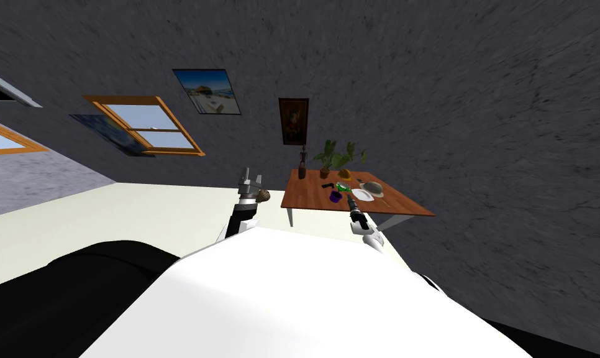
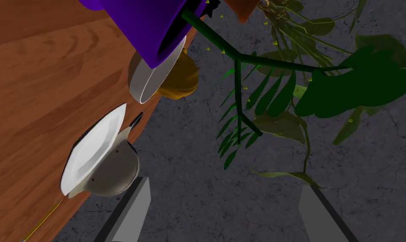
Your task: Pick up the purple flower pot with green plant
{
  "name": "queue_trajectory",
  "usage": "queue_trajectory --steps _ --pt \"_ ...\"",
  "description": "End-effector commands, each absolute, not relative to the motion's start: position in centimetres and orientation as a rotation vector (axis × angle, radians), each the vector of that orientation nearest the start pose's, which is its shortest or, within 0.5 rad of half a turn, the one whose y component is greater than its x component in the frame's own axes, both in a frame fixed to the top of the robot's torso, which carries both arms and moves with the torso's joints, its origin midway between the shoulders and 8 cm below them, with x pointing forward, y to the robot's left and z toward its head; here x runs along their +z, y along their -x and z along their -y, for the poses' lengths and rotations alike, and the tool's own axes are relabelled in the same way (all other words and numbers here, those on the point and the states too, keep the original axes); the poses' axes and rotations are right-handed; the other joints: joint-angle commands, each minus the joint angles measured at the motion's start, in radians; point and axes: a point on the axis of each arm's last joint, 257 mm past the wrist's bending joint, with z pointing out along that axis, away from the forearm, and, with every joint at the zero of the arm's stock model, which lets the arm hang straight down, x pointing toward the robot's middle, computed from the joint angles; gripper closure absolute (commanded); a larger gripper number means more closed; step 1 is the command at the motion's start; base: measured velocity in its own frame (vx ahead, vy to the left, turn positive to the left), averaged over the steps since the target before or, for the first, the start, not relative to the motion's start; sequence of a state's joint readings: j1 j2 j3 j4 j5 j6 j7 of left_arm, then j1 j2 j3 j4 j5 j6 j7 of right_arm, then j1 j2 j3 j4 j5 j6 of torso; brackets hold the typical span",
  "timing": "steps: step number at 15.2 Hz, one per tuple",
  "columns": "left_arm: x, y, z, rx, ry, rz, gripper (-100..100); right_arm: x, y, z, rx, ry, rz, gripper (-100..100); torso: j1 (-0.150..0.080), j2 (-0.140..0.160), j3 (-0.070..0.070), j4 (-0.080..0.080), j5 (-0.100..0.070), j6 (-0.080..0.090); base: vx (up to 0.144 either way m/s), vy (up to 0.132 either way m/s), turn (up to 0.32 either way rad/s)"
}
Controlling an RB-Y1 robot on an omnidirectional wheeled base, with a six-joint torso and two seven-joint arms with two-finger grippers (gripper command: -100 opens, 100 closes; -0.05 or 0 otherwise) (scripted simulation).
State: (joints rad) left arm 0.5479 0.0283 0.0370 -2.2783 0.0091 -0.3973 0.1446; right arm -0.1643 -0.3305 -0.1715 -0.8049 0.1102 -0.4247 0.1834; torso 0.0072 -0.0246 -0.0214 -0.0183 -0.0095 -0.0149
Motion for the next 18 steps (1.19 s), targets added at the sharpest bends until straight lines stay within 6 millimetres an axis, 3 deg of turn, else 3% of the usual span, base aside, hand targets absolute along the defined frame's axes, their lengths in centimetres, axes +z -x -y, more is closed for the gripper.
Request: queue_trajectory --steps 1,18 --pt "-1.2 -35.4 -30.0 -1.348 0.822 -0.68 0 -35.8 -51.9 43.4 0.665 -1.023 -1.419 -100 0.0 0.0 0.0 0.0 0.0 0.0 -0.043 -0.051 0.01" --pt "-1.2 -35.4 -30.0 -1.348 0.822 -0.68 0 -36.7 -53.3 41.5 1.049 -1.51 -1.065 -100 0.0 -0.002 -0.001 0.0 0.0 0.0 -0.022 -0.046 0.005"
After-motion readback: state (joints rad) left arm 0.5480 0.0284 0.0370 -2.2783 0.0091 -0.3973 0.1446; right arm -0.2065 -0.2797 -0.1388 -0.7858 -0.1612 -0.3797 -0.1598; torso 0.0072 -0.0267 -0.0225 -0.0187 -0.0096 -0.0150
